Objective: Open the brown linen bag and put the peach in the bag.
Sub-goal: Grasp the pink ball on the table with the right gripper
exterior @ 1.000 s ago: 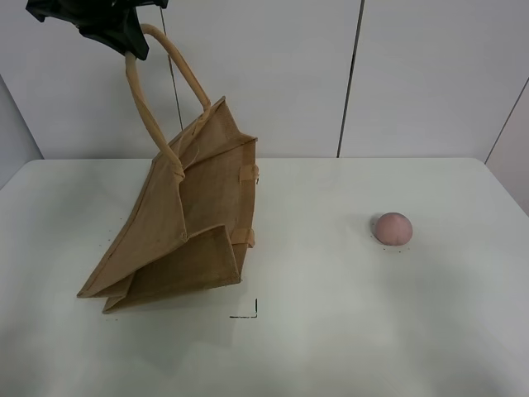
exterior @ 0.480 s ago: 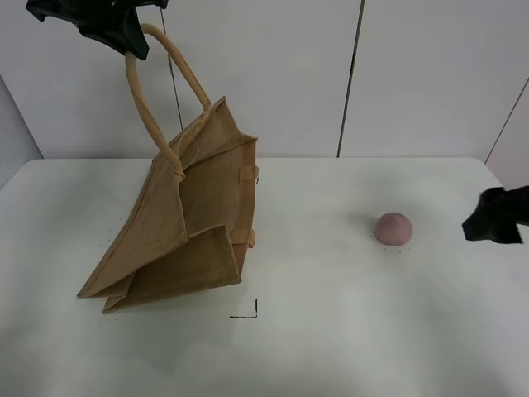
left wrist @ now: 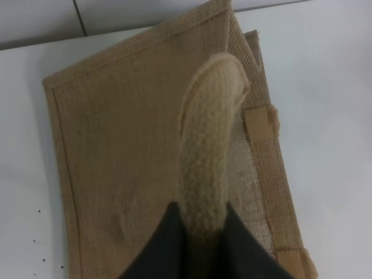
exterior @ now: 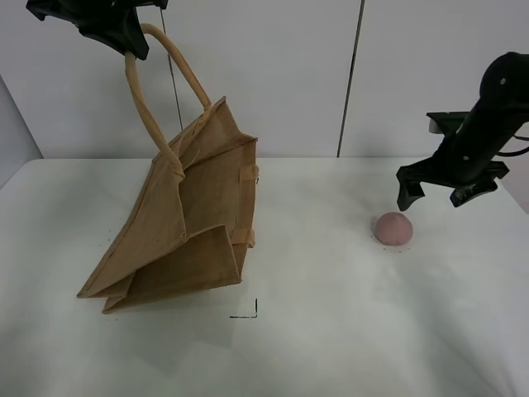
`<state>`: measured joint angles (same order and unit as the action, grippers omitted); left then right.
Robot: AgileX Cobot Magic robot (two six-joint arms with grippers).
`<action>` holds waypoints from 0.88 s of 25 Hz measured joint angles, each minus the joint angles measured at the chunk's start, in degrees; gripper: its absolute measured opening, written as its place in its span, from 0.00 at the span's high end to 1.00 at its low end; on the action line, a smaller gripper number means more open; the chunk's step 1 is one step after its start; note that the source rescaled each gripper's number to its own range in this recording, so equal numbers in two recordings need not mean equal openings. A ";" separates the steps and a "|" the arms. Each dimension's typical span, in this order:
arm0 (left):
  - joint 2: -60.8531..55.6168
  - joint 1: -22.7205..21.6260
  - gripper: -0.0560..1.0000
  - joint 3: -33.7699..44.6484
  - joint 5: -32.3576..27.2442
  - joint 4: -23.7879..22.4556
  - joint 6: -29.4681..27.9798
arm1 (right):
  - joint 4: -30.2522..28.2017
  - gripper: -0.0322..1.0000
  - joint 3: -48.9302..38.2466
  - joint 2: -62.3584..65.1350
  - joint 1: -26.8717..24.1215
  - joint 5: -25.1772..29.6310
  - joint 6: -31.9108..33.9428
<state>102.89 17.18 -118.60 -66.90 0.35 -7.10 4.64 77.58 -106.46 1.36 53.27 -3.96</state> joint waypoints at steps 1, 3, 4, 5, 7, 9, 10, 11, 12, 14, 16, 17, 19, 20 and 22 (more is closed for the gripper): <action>0.00 0.00 0.95 0.00 0.00 0.00 0.00 | 0.04 0.00 2.00 -1.98 0.20 0.26 0.00; 0.00 0.00 0.95 0.00 0.00 0.00 0.00 | 0.04 0.00 4.70 -4.68 0.96 0.75 0.00; 0.00 0.00 0.95 0.00 0.00 0.00 0.00 | 0.04 0.00 5.55 -5.68 1.60 0.89 0.00; 0.00 0.00 0.95 0.00 0.00 0.00 0.00 | 0.11 0.00 5.93 -6.33 2.23 0.71 0.00; 0.00 0.00 0.95 0.00 0.00 0.00 0.00 | 0.15 0.00 6.13 -7.43 3.54 -0.23 0.00; 0.00 0.00 0.95 0.00 0.00 0.00 0.05 | 0.30 0.00 6.19 -8.12 4.21 -1.29 0.38; 0.00 0.00 0.95 0.00 0.00 0.00 0.05 | 0.30 0.00 6.19 -8.56 4.29 -1.88 0.92; 0.00 0.00 0.95 0.00 0.00 0.00 0.05 | 0.25 0.00 6.32 -8.92 4.29 -2.12 1.46; 0.00 0.00 0.95 0.00 0.00 0.00 0.05 | -0.34 0.00 6.39 -9.76 4.29 -2.75 2.22; 0.00 0.00 0.95 0.00 0.00 0.00 0.05 | -1.43 0.00 6.39 -10.72 4.29 -3.23 3.03; 0.00 0.00 0.95 0.00 0.00 0.00 0.05 | -1.74 0.00 6.39 -11.62 4.29 -3.37 3.62; 0.00 0.00 0.95 0.00 0.00 0.00 0.05 | -1.78 0.00 6.39 -12.10 4.29 -3.43 3.96; 0.00 0.00 0.95 0.00 0.00 0.00 0.05 | -1.80 0.00 6.39 -13.09 4.29 -3.54 3.96; 0.00 0.00 0.95 0.00 0.00 0.00 0.05 | -1.91 0.00 6.39 -13.62 4.29 -3.62 4.42; 0.00 0.00 0.95 0.00 0.00 0.00 0.05 | -1.98 0.00 6.39 -14.77 4.29 -4.02 4.56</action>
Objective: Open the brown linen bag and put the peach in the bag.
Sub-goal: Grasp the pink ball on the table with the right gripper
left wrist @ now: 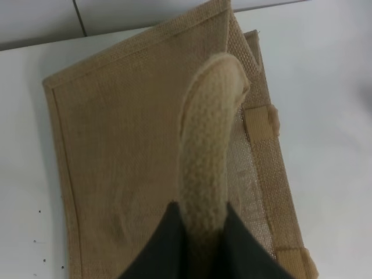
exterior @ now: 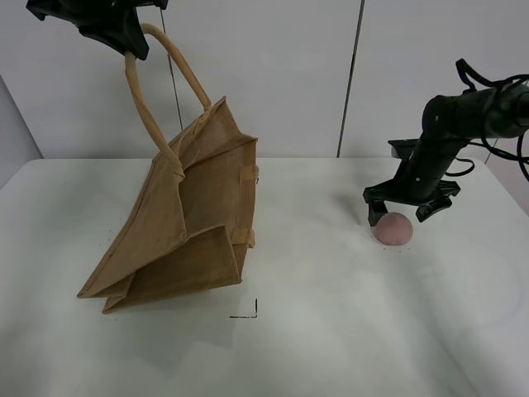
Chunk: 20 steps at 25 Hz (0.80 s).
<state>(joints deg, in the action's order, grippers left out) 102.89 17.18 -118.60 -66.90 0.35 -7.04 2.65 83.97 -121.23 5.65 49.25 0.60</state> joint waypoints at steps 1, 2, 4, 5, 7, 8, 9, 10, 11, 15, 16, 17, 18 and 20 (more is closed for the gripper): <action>0.00 0.00 0.95 0.00 0.00 0.00 0.00 | 0.00 0.00 0.00 -0.66 0.00 -0.44 0.07; 0.00 0.00 0.95 0.00 0.00 0.00 0.00 | 0.00 0.00 0.00 -1.26 0.00 -1.06 0.13; 0.00 0.00 0.95 0.00 0.00 0.00 0.00 | 0.00 0.00 0.00 -1.99 0.00 -2.43 0.14; 0.00 0.00 0.95 0.00 0.00 0.00 0.00 | 0.00 0.00 0.00 -2.24 0.00 -3.02 0.26; 0.00 0.00 0.95 0.00 0.00 0.00 0.00 | -0.04 0.00 0.00 -2.24 0.00 -4.15 0.37; 0.00 0.00 0.95 0.00 0.00 0.00 0.00 | -0.04 0.00 0.00 -2.24 0.00 -4.30 0.37; 0.00 0.00 0.95 0.00 0.00 0.00 0.00 | -0.04 0.00 0.00 -2.37 0.00 -4.30 0.38; 0.00 0.00 0.95 0.00 0.00 0.00 0.05 | -0.04 0.00 0.00 -2.56 0.00 -4.24 0.43; 0.00 0.00 0.95 0.00 0.00 0.00 0.05 | -0.04 0.00 0.00 -2.83 0.00 -4.08 0.56; 0.00 0.00 0.95 0.00 0.00 0.00 0.05 | -0.04 0.00 0.00 -4.46 0.00 -3.05 0.56; 0.00 0.00 0.95 0.00 0.00 0.00 0.05 | -0.04 0.01 0.00 -4.61 0.00 -2.89 0.56; 0.00 0.00 0.95 0.00 0.00 0.00 0.05 | -0.04 0.03 0.00 -4.61 0.00 -2.77 0.56; 0.00 0.00 0.95 0.00 0.00 0.00 0.05 | -0.04 0.09 0.00 -4.61 0.00 -2.77 0.56; 0.00 0.00 0.95 0.00 0.00 0.00 0.05 | -0.19 0.27 0.00 -4.61 0.00 -2.77 0.56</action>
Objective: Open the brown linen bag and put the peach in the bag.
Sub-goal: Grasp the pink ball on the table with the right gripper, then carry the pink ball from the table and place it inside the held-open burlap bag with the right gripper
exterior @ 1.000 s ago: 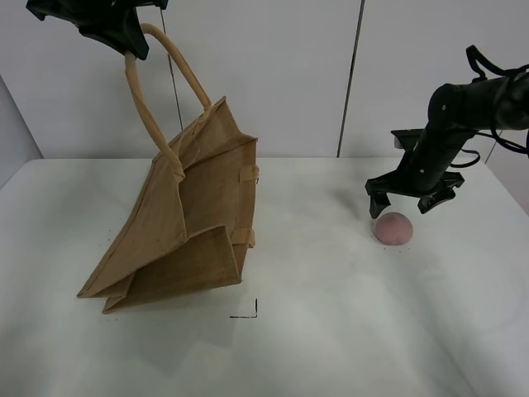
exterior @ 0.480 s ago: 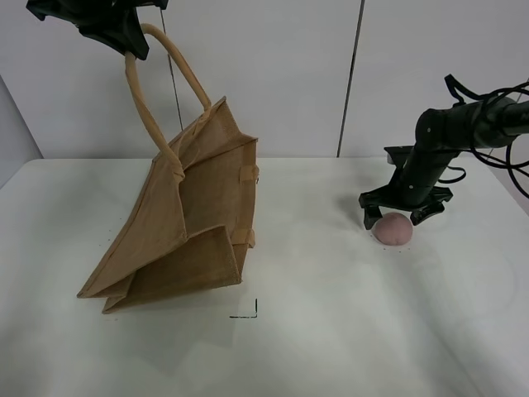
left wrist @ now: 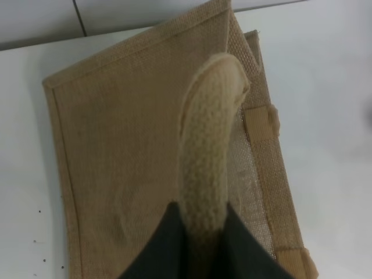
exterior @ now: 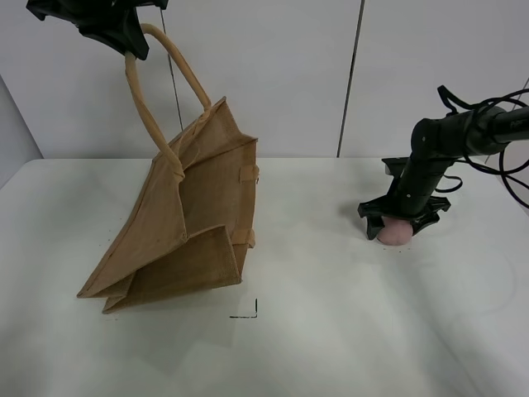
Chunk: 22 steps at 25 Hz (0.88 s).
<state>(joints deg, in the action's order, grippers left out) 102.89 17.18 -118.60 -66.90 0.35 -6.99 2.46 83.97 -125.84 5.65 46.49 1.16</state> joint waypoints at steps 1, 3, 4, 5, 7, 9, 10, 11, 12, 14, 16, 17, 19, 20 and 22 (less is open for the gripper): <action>0.00 0.00 0.95 0.00 0.00 0.00 0.00 | -0.21 0.42 0.00 0.00 0.00 0.00 0.00; 0.00 0.00 0.95 0.00 0.00 0.00 0.00 | -0.23 0.73 0.13 0.18 0.00 0.00 -0.06; 0.00 0.00 0.95 0.00 0.00 0.00 0.00 | -0.25 0.86 0.20 0.37 0.00 -0.09 -0.06; 0.00 0.00 0.95 0.00 0.00 0.00 0.00 | -0.25 0.94 0.20 0.66 0.00 -0.23 -0.06; 0.00 0.00 0.95 0.00 0.00 0.00 0.00 | -0.30 0.96 0.20 1.52 0.00 -0.37 -0.17; 0.00 0.00 0.95 0.00 0.00 0.00 0.00 | -0.30 0.96 0.40 2.83 0.00 0.06 -0.53; 0.00 0.00 0.95 0.00 0.00 0.00 0.00 | -0.12 0.97 0.86 3.80 0.00 0.23 -1.16; 0.00 0.00 0.95 0.00 0.00 0.00 0.00 | 0.50 0.97 1.41 5.02 0.00 0.75 -1.71; 0.00 0.00 0.95 0.00 0.00 0.00 0.00 | 1.29 0.97 2.29 6.25 0.06 1.57 -2.64; 0.00 0.00 0.95 0.00 0.00 0.00 0.13 | 3.68 0.97 4.51 9.71 0.09 4.01 -5.58; -0.02 0.00 0.95 0.00 0.00 0.00 0.17 | 6.14 0.97 6.91 12.20 0.09 6.53 -8.32; -0.02 0.00 0.95 0.00 0.00 0.00 0.17 | 8.26 0.97 8.39 13.54 0.09 7.74 -9.39; -0.02 0.00 0.95 0.00 0.00 0.00 0.19 | 12.05 0.97 11.18 14.86 0.09 10.33 -10.81; -0.02 0.00 0.95 0.00 -0.04 0.00 0.24 | 13.94 0.97 12.71 15.25 0.17 11.39 -11.41; -0.02 0.00 0.95 0.00 -0.04 0.00 0.32 | 17.90 0.97 15.30 15.48 0.91 12.76 -12.50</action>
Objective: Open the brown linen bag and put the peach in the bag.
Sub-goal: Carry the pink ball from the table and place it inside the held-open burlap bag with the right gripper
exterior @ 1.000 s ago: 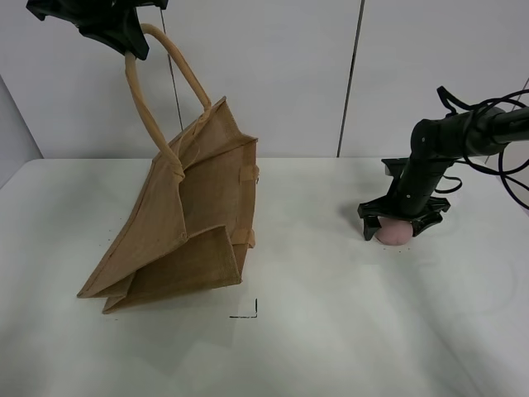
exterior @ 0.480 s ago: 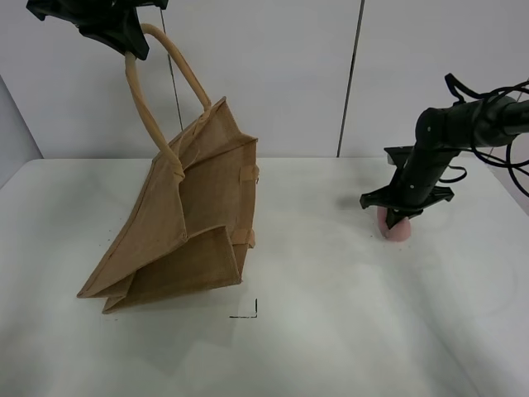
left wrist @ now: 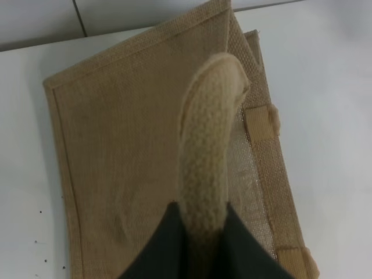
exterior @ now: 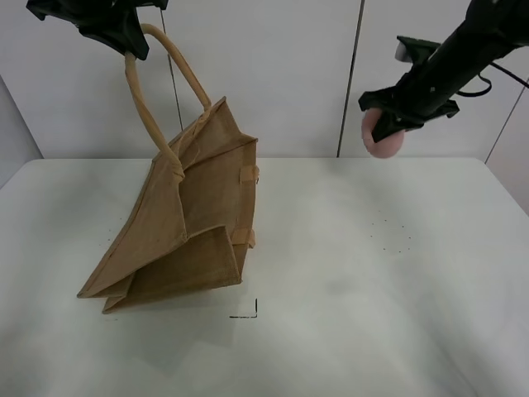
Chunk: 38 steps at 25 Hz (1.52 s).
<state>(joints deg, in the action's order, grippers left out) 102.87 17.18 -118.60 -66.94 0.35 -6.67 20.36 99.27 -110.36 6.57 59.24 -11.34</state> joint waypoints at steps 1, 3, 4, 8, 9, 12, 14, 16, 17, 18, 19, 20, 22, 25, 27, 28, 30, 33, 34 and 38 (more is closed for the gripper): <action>-0.05 0.00 0.95 0.00 0.00 0.00 0.00 | 1.38 0.97 1.22 0.00 0.82 0.16 -0.40; -0.17 0.00 0.95 0.00 0.00 0.00 0.00 | 3.04 0.97 2.11 0.00 3.12 -0.25 -0.84; -0.23 0.00 0.95 -0.01 0.00 0.00 0.00 | 3.53 0.97 2.23 0.00 4.74 -0.91 -0.98; -0.23 0.00 0.95 -0.70 -0.03 0.00 0.00 | 4.97 0.97 2.23 -1.26 11.41 -4.41 -1.16; -0.31 0.00 0.95 -0.70 -0.03 0.00 0.00 | 5.44 0.97 2.23 -2.10 13.21 -5.48 -1.23; -0.48 0.00 0.95 -0.70 -0.03 0.00 0.05 | 6.76 0.97 2.29 -5.26 17.82 -8.98 -2.20; -0.59 0.00 0.95 -0.70 -0.07 0.00 0.05 | 8.51 0.97 2.29 -7.53 20.32 -11.39 -4.06; -0.71 0.00 0.95 -0.70 -0.07 0.00 0.05 | 11.35 0.97 2.29 -9.33 21.98 -13.98 -6.84; -0.71 0.00 0.95 -0.70 -0.07 0.00 0.05 | 13.34 0.97 2.29 -10.26 22.66 -14.86 -8.80; -0.71 0.00 0.95 -0.70 -0.07 0.00 0.05 | 15.61 0.97 2.29 -10.87 22.96 -15.62 -11.09; -0.77 0.00 0.95 -0.70 -0.07 0.00 0.05 | 17.69 0.97 2.29 -11.40 23.10 -16.14 -13.21; -0.77 0.00 0.95 -0.70 -0.07 0.00 0.05 | 20.19 0.97 2.29 -12.07 23.25 -16.57 -15.88; -0.81 0.00 0.95 -0.70 -0.07 0.00 0.05 | 24.04 0.97 2.29 -13.13 23.25 -17.25 -20.99; -0.81 0.00 0.95 -0.70 -0.07 0.00 0.05 | 26.33 0.97 2.53 -14.75 23.25 -18.08 -27.55; -0.81 0.00 0.95 -0.70 -0.07 0.00 0.05 | 27.44 0.97 2.82 -15.76 23.25 -18.55 -29.59; -0.81 0.00 0.95 -0.70 -0.07 0.00 0.05 | 28.07 0.97 2.88 -16.36 23.25 -18.82 -30.47; -0.81 0.00 0.95 -0.70 -0.07 0.00 0.05 | 29.54 0.97 2.88 -17.51 23.25 -20.17 -31.94; -0.81 0.00 0.95 -0.70 -0.07 0.00 0.05 | 30.65 0.97 2.88 -18.51 23.85 -22.65 -33.88; -0.81 0.00 0.95 -0.70 -0.07 0.00 0.05 | 30.74 0.97 2.88 -18.69 24.23 -23.72 -34.70; -0.81 0.00 0.95 -0.70 -0.07 0.00 0.05 | 30.85 0.97 3.57 -20.33 26.41 -26.29 -35.60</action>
<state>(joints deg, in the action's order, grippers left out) 102.06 17.18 -119.30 -67.01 0.35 -6.62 51.21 102.85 -130.69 32.98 32.96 -46.94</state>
